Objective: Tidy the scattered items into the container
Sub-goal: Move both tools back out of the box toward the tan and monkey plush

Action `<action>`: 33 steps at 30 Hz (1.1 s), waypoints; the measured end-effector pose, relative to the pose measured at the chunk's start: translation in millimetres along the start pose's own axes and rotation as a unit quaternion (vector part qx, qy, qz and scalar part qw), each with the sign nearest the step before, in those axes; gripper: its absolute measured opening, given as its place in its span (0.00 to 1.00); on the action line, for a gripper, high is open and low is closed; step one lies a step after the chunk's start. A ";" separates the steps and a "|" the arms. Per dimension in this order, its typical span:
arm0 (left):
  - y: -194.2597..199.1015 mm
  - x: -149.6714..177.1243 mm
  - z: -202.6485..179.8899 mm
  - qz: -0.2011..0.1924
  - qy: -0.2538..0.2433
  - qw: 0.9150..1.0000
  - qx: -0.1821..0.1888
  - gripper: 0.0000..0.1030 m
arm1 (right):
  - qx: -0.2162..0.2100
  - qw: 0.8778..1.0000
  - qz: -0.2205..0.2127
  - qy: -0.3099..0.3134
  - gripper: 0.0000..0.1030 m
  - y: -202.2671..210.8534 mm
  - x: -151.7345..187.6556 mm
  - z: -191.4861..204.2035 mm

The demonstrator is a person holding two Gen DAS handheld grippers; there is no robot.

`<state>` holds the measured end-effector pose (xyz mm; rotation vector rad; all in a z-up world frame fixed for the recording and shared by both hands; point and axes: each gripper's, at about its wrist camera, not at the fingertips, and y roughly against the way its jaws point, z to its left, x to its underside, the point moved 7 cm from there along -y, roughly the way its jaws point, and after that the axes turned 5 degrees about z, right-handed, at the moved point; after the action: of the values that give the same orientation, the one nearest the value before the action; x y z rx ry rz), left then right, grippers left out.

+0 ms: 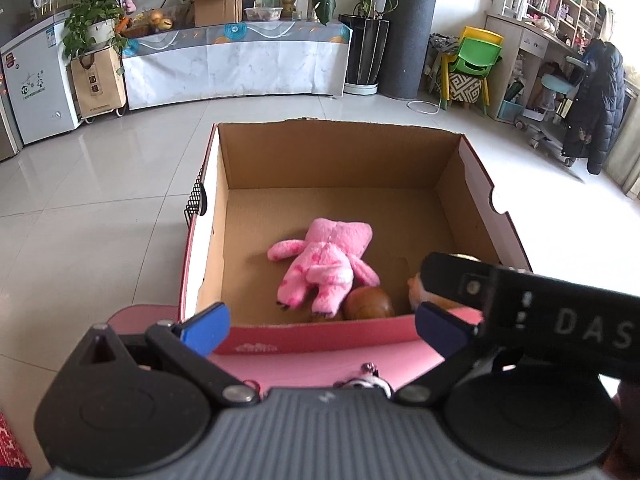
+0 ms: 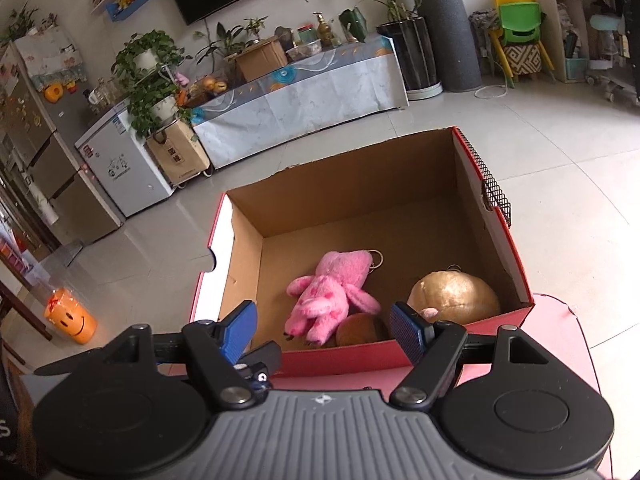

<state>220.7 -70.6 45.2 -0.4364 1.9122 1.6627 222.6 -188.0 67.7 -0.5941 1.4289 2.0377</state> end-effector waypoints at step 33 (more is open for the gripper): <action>28.9 68.2 11.0 0.030 0.012 0.999 -0.021 1.00 | 0.023 0.999 0.028 0.032 0.72 25.6 65.9 15.5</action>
<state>152.2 -46.8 26.2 -0.4203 1.9289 1.7460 156.3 -166.9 47.7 -0.6104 1.5427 2.0396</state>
